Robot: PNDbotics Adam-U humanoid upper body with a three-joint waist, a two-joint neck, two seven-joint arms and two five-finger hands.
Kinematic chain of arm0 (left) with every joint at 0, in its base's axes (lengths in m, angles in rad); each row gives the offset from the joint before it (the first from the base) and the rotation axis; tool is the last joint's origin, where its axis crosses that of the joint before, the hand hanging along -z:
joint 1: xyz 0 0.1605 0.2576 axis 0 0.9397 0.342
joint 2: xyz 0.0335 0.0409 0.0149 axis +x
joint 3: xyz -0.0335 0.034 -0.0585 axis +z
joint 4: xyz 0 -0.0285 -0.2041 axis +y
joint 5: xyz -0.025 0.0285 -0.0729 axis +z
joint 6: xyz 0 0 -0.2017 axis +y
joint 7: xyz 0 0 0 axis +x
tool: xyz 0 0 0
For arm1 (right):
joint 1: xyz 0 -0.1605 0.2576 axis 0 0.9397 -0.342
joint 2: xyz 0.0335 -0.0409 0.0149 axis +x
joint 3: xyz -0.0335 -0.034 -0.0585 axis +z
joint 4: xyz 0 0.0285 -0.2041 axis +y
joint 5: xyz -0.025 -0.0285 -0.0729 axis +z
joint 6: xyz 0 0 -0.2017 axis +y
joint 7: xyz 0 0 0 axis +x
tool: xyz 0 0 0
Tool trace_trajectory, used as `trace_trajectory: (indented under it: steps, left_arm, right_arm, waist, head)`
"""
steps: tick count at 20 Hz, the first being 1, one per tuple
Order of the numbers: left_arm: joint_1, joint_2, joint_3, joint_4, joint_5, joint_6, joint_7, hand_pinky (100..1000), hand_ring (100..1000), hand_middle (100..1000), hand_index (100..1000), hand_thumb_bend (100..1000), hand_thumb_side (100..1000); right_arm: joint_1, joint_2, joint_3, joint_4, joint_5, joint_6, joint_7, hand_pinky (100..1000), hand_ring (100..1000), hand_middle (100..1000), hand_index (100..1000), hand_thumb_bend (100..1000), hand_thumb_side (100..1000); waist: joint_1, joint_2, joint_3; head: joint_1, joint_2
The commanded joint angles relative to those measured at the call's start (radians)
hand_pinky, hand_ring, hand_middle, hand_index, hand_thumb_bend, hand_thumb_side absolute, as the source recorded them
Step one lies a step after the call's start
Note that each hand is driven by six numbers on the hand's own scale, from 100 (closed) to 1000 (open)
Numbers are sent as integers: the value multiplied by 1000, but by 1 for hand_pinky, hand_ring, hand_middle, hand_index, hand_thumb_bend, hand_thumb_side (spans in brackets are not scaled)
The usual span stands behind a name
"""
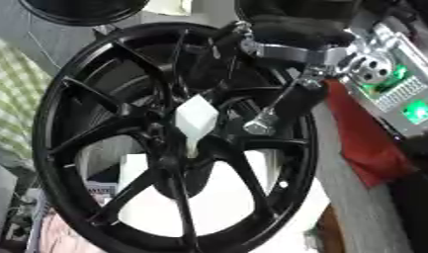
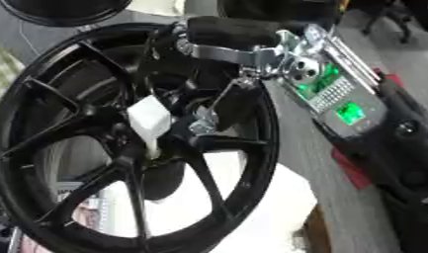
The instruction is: Pull the pin out of the wheel hub.
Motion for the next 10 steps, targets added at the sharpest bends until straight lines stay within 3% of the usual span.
trace_trajectory:
  steps: [1,10]
  left_arm:
    - [-12,8,10,-20,4,-2,3,682,638,549,674,100,748]
    - [-16,4,12,-20,8,2,10,681,637,548,674,100,751]
  right_arm:
    - [-21,-4,-7,19,16,-5,-1,917,851,737,811,478,109]
    - [-23,10,-4,41,0,-4,35,922,850,734,816,477,110]
  waist:
    - [4,-12,4]
    - [1,-5,14]
  head:
    - [-10,-11]
    - [-13,3]
